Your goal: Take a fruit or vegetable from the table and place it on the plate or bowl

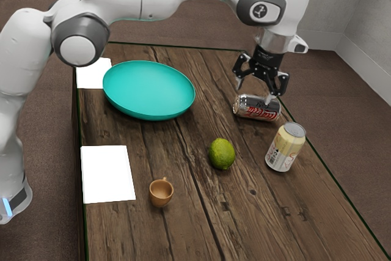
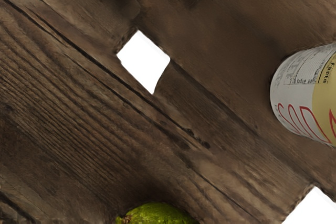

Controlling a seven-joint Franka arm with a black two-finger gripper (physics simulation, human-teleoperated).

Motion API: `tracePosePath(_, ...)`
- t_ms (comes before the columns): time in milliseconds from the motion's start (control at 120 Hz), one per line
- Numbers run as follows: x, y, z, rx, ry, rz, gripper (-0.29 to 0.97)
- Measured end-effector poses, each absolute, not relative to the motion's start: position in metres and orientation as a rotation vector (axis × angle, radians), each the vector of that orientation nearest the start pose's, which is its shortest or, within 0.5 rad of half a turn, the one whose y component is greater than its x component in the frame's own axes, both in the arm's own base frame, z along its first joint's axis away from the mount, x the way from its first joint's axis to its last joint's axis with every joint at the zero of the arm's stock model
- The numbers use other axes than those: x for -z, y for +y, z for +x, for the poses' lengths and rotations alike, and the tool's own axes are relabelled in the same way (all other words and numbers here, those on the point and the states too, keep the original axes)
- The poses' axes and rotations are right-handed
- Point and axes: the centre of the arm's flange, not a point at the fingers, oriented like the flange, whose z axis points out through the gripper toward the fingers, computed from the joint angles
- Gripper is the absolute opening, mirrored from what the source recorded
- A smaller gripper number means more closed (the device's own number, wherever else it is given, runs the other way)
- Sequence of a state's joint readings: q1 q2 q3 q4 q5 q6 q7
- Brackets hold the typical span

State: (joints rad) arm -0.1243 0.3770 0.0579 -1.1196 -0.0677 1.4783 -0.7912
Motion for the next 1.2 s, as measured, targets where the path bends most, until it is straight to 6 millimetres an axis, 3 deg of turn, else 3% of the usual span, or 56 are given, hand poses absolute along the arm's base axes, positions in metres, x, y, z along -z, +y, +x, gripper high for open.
tracePosePath(67, -0.597, -0.080, 0.646, -0.063, -1.150, -2.959, 0.68)
tracePosePath(142, -0.585, -0.098, 0.622, -0.104, -1.188, -2.937, 0.68)
tracePosePath(233, -0.564, -0.101, 0.600, -0.135, -1.272, -2.900, 0.68)
tracePosePath(333, -0.540, -0.103, 0.591, -0.143, -1.368, -2.869, 0.68)
tracePosePath(617, -0.529, -0.103, 0.587, -0.036, -1.577, -2.817, 0.68)
tracePosePath(975, -0.464, -0.099, 0.587, -0.035, -1.717, -2.723, 0.68)
tracePosePath(1200, -0.455, -0.097, 0.591, 0.004, -1.784, -2.702, 0.68)
